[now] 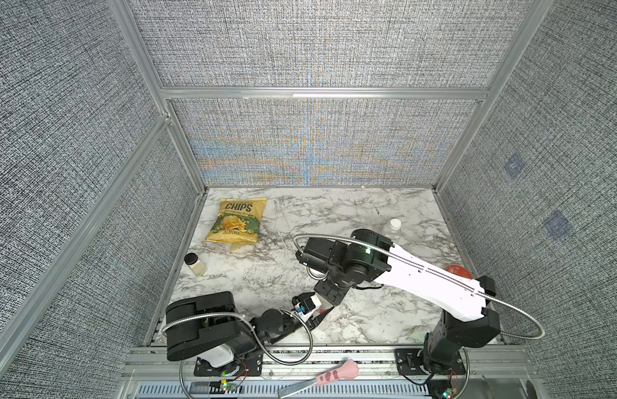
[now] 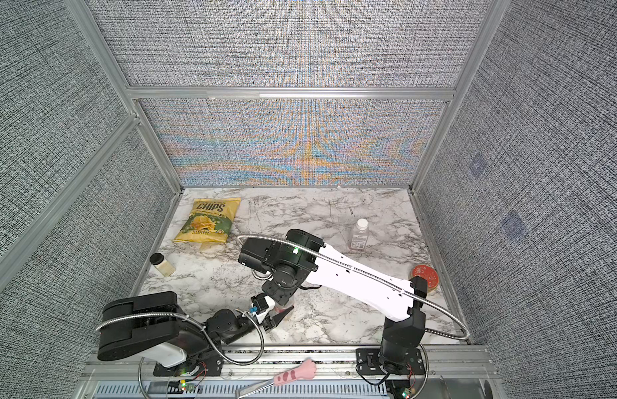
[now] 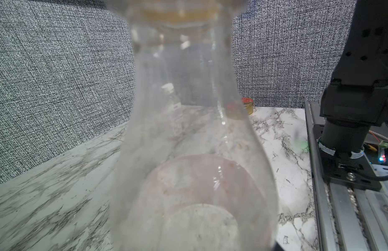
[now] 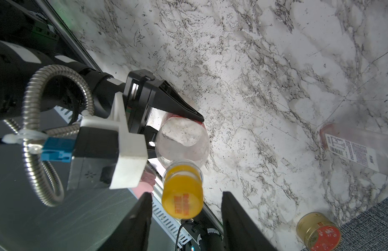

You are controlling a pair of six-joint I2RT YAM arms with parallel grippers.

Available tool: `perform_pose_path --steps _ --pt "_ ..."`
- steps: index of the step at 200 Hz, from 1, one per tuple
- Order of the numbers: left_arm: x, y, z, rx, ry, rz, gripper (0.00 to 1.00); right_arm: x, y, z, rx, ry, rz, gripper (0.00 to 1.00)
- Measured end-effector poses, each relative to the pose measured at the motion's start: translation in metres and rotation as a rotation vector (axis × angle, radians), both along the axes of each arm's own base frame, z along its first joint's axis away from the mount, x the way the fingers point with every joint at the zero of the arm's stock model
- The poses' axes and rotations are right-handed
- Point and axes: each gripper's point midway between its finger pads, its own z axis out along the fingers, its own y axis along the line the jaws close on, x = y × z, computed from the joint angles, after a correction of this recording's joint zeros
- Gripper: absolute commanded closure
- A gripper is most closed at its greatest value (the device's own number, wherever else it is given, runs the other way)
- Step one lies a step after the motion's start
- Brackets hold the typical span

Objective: Screw on the bottle caps
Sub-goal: Close the bottle cap on the plastic bottle.

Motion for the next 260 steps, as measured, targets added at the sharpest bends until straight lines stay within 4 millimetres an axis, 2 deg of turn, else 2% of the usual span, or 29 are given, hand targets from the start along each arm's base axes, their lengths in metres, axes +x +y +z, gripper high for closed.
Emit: perform_pose_path --steps 54,158,260 --pt "-0.001 0.000 0.000 0.001 0.000 -0.002 0.45 0.001 -0.004 0.006 0.012 -0.019 -0.003 0.39" --pt "0.000 0.002 0.002 -0.004 -0.009 0.005 0.45 0.006 -0.001 -0.006 -0.036 -0.026 -0.007 0.39" --pt "0.000 0.004 0.002 -0.005 -0.009 0.012 0.45 0.015 0.001 -0.006 -0.042 -0.052 -0.028 0.38"
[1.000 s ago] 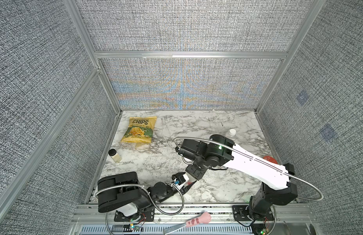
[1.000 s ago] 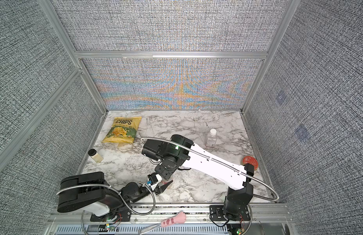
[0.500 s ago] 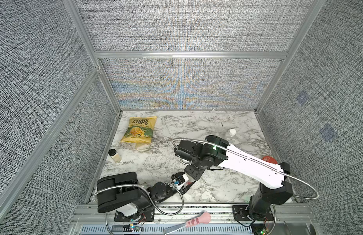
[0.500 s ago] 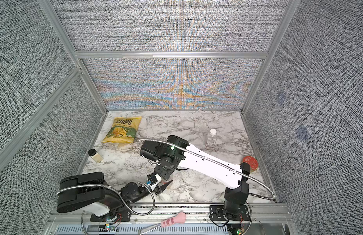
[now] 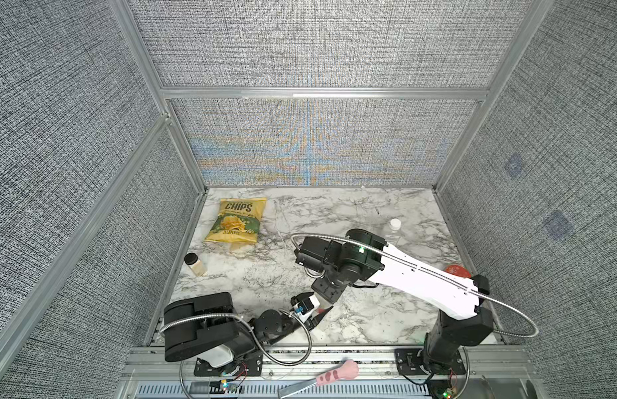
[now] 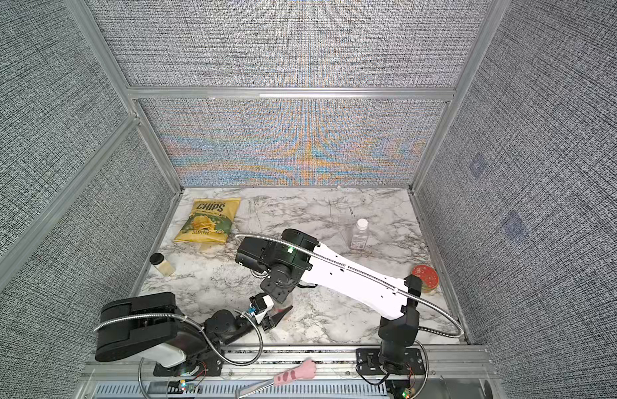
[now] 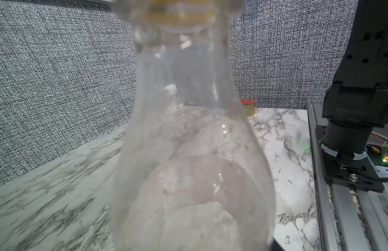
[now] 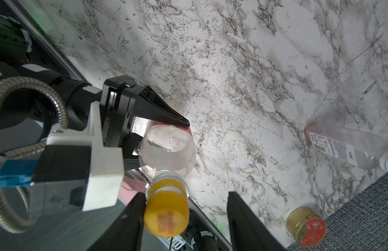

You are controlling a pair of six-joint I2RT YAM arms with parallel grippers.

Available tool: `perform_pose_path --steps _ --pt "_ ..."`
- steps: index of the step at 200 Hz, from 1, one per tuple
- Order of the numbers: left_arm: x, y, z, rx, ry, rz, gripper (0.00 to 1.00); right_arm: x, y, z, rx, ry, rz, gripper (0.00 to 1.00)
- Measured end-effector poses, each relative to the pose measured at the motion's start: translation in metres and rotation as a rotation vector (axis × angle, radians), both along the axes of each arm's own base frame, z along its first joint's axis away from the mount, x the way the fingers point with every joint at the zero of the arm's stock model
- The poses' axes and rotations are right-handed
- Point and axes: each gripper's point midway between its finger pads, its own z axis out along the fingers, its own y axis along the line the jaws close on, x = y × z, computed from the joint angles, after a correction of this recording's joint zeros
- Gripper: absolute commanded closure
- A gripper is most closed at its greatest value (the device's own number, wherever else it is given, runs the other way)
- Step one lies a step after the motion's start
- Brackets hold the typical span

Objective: Screw on the bottle caps
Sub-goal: Close the bottle cap on the plastic bottle, then screw the bottle cap onto the plastic bottle.

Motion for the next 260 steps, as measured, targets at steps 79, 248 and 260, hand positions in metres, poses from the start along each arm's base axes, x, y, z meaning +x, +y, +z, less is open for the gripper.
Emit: perform_pose_path --steps 79,248,260 --pt "-0.001 0.000 0.000 0.002 -0.004 -0.003 0.45 0.004 0.005 0.000 0.003 -0.003 -0.006 0.38" --pt "-0.003 0.000 -0.001 0.012 -0.016 -0.009 0.45 0.018 -0.001 0.045 0.139 -0.075 -0.066 0.36" --pt "-0.003 0.000 -0.001 0.012 -0.016 -0.009 0.45 0.017 -0.008 0.044 0.134 -0.080 -0.078 0.36"
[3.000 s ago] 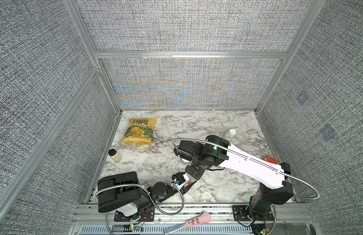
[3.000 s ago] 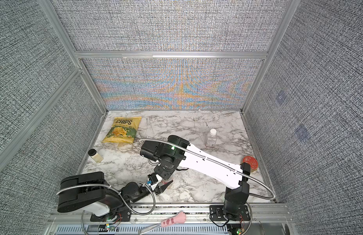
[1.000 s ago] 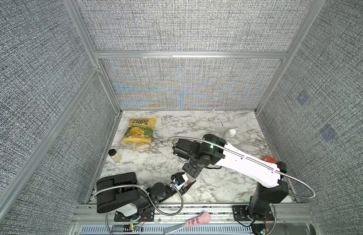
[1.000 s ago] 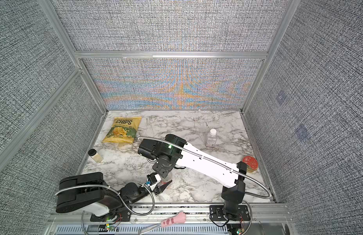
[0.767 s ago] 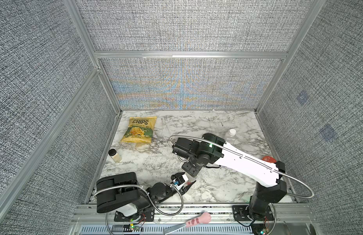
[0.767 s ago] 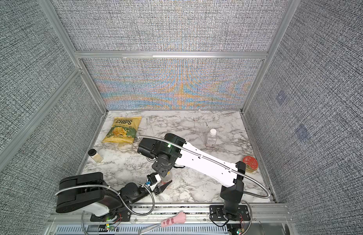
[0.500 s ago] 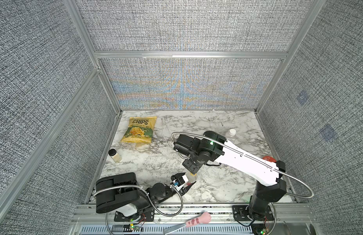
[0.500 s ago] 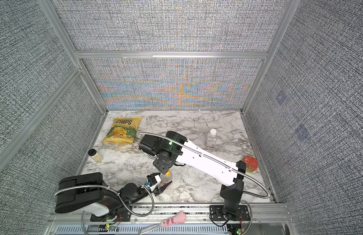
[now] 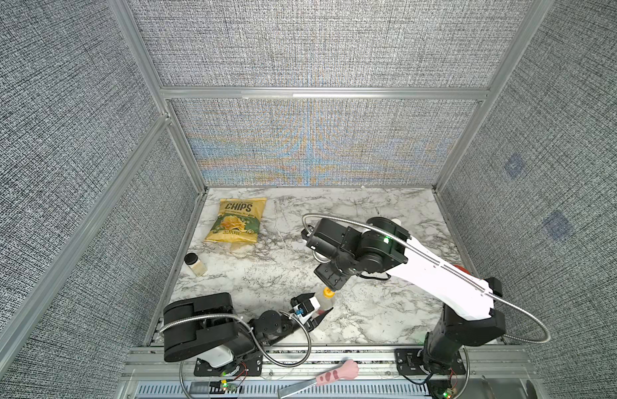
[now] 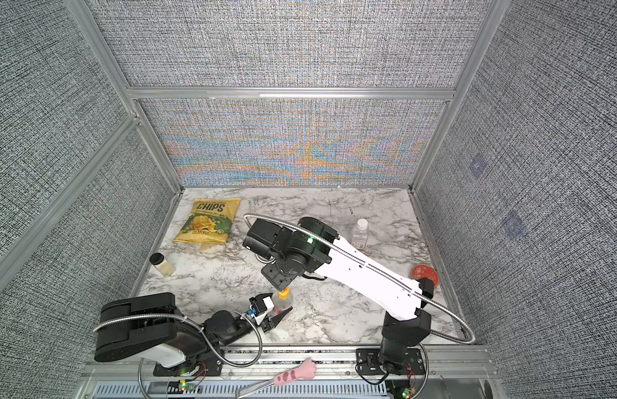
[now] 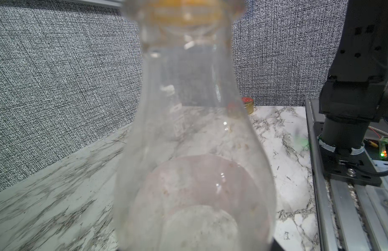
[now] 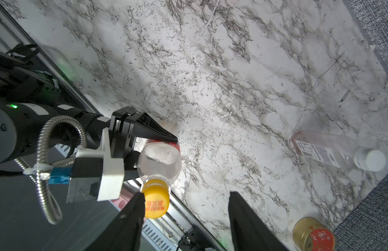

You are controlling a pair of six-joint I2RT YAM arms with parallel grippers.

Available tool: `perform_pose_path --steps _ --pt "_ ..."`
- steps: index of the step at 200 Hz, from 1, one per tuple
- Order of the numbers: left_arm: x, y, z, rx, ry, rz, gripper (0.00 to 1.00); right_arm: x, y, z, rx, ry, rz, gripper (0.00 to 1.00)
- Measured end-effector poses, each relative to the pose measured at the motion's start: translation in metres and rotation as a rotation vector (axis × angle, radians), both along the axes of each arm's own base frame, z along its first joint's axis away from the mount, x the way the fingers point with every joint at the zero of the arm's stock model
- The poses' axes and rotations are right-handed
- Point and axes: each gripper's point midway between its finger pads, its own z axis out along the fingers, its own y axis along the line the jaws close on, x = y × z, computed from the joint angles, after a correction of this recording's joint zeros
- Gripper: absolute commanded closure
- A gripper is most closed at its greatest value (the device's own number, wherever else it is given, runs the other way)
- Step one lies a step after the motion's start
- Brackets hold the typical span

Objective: Screw on the bottle caps
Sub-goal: Screw the bottle cap onto the plastic bottle.

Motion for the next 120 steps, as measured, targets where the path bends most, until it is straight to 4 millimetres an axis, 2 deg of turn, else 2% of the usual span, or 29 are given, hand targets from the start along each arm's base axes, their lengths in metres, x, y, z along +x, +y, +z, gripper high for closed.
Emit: perform_pose_path --steps 39,120 --pt "0.000 0.000 0.000 0.000 0.000 0.000 0.45 -0.006 -0.015 -0.016 -0.047 0.029 -0.021 0.36" --pt "0.001 0.001 0.000 -0.001 -0.001 0.008 0.45 -0.018 -0.009 -0.025 -0.051 0.073 -0.007 0.36"
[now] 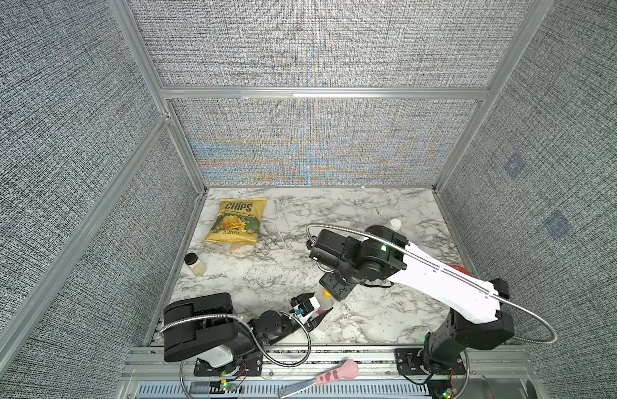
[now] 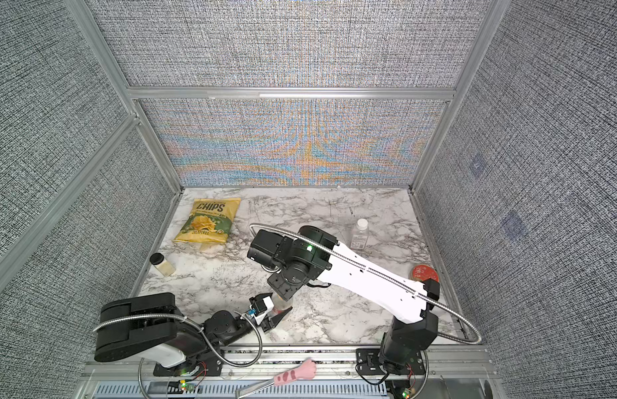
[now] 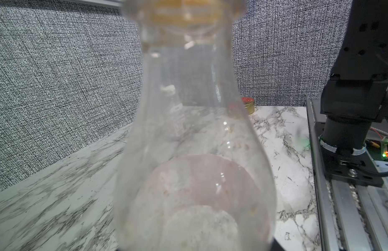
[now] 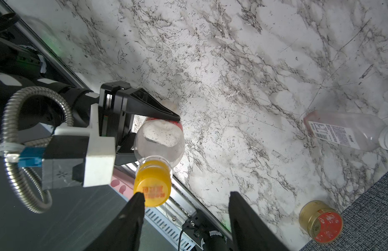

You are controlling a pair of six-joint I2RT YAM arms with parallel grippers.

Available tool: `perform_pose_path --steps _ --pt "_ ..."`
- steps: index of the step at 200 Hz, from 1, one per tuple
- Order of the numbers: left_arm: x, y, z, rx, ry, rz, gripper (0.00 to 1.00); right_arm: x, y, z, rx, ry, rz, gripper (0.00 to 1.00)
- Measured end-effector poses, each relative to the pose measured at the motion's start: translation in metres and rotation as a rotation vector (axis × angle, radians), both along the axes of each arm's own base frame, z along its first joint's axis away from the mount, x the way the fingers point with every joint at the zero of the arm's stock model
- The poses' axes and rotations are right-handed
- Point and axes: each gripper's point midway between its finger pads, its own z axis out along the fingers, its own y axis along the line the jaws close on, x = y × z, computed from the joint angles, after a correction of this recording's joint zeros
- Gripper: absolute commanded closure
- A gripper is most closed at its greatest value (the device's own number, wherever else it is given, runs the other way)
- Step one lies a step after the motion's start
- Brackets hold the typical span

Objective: Screw on the bottle caps
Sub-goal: Screw the bottle cap onto the plastic bottle.

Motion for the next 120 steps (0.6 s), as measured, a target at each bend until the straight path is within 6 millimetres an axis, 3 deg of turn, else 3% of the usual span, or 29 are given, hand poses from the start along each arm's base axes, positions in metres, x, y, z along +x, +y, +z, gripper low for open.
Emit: perform_pose_path --steps 74,120 --pt "0.001 0.001 -0.002 0.011 0.001 0.006 0.44 -0.004 -0.001 -0.011 -0.014 0.022 -0.004 0.36" --pt "0.001 0.001 -0.001 0.007 -0.001 0.006 0.44 -0.003 0.002 -0.009 0.001 0.019 -0.005 0.36"
